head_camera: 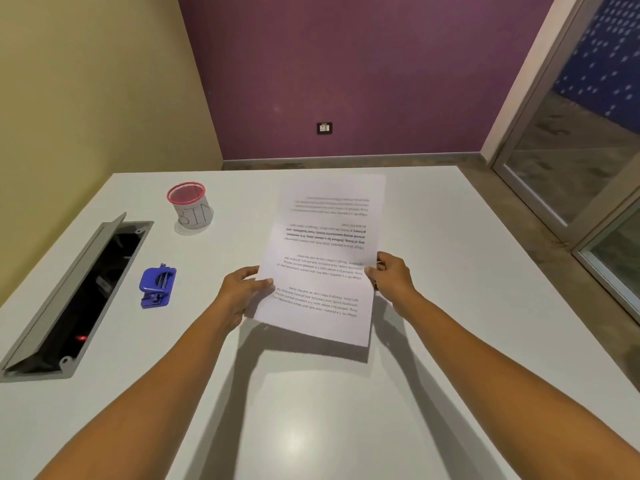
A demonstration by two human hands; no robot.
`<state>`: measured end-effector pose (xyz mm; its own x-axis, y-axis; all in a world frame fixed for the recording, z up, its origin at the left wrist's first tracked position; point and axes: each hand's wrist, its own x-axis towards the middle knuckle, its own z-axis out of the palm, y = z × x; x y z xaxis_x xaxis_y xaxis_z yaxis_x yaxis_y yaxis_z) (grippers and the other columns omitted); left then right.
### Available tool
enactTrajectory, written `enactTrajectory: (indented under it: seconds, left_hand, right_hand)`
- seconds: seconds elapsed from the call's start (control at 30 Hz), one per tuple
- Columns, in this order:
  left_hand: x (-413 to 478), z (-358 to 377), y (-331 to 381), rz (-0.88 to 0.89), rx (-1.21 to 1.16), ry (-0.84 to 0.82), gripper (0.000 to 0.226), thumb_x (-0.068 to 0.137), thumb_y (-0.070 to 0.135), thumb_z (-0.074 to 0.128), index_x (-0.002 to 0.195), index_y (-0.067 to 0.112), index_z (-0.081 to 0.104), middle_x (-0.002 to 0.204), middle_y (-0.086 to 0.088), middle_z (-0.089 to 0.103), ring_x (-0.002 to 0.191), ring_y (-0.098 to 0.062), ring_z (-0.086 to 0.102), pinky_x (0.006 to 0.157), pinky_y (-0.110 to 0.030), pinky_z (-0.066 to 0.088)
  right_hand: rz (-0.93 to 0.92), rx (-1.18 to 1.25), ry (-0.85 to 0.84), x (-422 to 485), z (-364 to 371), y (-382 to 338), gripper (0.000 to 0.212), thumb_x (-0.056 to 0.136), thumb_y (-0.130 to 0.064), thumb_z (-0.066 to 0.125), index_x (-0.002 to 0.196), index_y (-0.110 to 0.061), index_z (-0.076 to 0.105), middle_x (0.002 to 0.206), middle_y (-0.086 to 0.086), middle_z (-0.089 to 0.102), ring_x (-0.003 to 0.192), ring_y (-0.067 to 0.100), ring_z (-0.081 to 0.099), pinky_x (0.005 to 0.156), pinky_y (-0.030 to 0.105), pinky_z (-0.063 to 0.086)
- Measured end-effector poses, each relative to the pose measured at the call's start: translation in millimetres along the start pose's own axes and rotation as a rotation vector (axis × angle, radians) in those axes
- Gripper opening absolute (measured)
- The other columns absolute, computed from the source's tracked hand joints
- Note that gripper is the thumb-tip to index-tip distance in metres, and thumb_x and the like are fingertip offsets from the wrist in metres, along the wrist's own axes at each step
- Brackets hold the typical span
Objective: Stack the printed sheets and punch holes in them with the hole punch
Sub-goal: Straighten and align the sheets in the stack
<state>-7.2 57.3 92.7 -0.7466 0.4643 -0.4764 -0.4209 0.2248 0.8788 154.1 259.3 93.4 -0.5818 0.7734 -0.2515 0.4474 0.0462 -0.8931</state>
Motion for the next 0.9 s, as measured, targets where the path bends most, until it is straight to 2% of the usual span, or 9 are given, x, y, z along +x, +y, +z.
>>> enactTrajectory:
  seconds: [0.07,0.2,0.27,0.4,0.53,0.6,0.7,0.77,0.9]
  left_hand:
    - [1,2,4,0.045,0.104,-0.019,0.026,0.084,0.007,0.063,0.108,0.015,0.057,0.098,-0.003,0.066,0.079,-0.015,0.059,0.067,-0.027,0.043]
    - [1,8,13,0.233,0.08,0.036,0.025,0.091,0.007,0.052,0.115,0.008,0.059,0.112,-0.01,0.063,0.089,-0.024,0.059,0.074,-0.03,0.046]
    - [-1,10,18,0.324,0.063,0.054,0.025,0.092,0.006,0.05,0.114,0.009,0.059,0.109,-0.008,0.064,0.087,-0.021,0.061,0.074,-0.03,0.047]
    - [-4,14,27,0.452,0.003,0.04,0.021,0.092,0.004,0.048,0.106,0.016,0.059,0.095,0.0,0.065,0.079,-0.006,0.062,0.063,-0.014,0.05]
    - [-4,15,31,0.506,-0.031,0.037,0.022,0.091,0.002,0.048,0.105,0.015,0.059,0.093,0.008,0.065,0.081,-0.004,0.062,0.063,-0.009,0.051]
    - [-3,15,30,0.517,-0.021,0.04,0.022,0.09,0.0,0.049,0.104,0.014,0.059,0.093,0.009,0.065,0.083,-0.003,0.061,0.07,-0.012,0.05]
    - [-2,13,23,0.504,-0.005,0.05,0.02,0.09,0.001,0.051,0.103,0.015,0.059,0.093,0.011,0.065,0.087,-0.003,0.061,0.079,-0.018,0.047]
    - [0,13,17,0.5,0.013,0.033,0.021,0.091,0.001,0.05,0.104,0.015,0.059,0.094,0.01,0.065,0.089,-0.009,0.06,0.083,-0.021,0.046]
    - [0,16,13,0.514,0.027,0.013,0.024,0.092,0.001,0.047,0.107,0.016,0.059,0.096,0.007,0.065,0.087,-0.005,0.061,0.073,-0.013,0.05]
  right_hand:
    - [-0.086,0.045,0.012,-4,0,-4,0.025,0.091,-0.008,0.052,0.114,-0.011,0.059,0.113,0.008,0.066,0.094,0.023,0.062,0.08,0.031,0.049]
    - [-0.221,0.13,0.03,-11,3,-12,0.017,0.092,-0.01,0.051,0.104,-0.014,0.061,0.105,0.007,0.067,0.092,0.022,0.062,0.077,0.028,0.052]
    - [-0.27,0.155,0.059,-12,4,-16,0.014,0.09,-0.007,0.053,0.102,-0.009,0.061,0.102,0.008,0.067,0.092,0.022,0.061,0.082,0.03,0.052]
    - [-0.352,0.192,0.116,-11,6,-21,0.013,0.09,-0.009,0.054,0.101,-0.006,0.06,0.096,0.002,0.064,0.087,0.015,0.059,0.074,0.015,0.048]
    - [-0.382,0.275,0.126,-10,6,-25,0.012,0.09,-0.007,0.054,0.095,-0.017,0.058,0.087,-0.012,0.064,0.081,0.002,0.06,0.072,0.009,0.049]
    - [-0.399,0.289,0.125,-10,5,-24,0.014,0.089,-0.006,0.055,0.095,-0.019,0.059,0.088,-0.013,0.065,0.083,0.0,0.06,0.075,0.01,0.049]
    - [-0.378,0.232,0.112,-9,6,-15,0.011,0.089,-0.011,0.057,0.1,-0.013,0.06,0.096,-0.002,0.065,0.092,0.014,0.061,0.084,0.024,0.051]
    - [-0.345,0.23,0.103,-9,7,-8,0.019,0.089,-0.012,0.058,0.108,-0.01,0.06,0.101,-0.001,0.064,0.095,0.017,0.06,0.084,0.024,0.051]
    - [-0.295,0.242,0.094,-9,9,-3,0.02,0.089,-0.011,0.057,0.109,-0.008,0.061,0.101,-0.001,0.064,0.093,0.015,0.06,0.082,0.024,0.052]
